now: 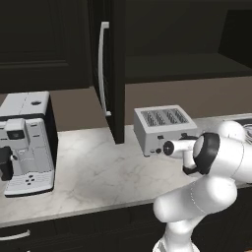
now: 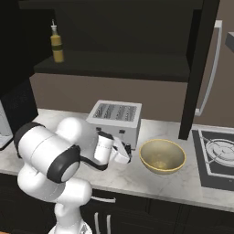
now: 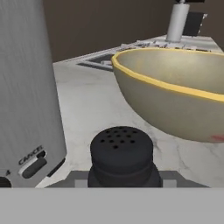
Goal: Retrieve the bottle and the shaker from the cabinet and place them next to the mixing bowl on the counter. Then add garlic from the fridge to the mixing bowl.
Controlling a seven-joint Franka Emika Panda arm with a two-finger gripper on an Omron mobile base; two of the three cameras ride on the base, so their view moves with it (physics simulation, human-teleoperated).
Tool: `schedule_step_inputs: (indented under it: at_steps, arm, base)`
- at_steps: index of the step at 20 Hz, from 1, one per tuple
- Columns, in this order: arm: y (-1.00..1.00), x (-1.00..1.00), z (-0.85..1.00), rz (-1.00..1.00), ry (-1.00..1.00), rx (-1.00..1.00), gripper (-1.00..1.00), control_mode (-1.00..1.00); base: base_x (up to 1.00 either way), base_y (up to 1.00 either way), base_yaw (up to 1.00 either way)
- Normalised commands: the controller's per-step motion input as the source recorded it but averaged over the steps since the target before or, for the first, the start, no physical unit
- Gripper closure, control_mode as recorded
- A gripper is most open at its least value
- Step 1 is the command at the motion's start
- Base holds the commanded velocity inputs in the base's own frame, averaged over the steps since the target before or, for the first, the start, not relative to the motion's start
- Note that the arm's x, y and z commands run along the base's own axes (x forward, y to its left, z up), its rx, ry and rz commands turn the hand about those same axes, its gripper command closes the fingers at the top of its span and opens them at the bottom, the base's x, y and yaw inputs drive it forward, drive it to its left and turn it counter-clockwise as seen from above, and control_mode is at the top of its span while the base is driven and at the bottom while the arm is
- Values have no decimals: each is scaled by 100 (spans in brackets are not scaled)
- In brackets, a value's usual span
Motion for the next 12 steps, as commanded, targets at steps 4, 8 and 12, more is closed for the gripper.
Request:
schedule_step_inputs:
  at_steps: [4,8,12]
  arm:
    - [-29,1,-7,0,-5,0,100,-100]
    - [-23,0,0,0,-8,0,100,-100]
    - [-14,0,0,0,-1,0,100,-100]
  base:
    - [0,0,0]
    - [0,0,0]
    - [0,0,0]
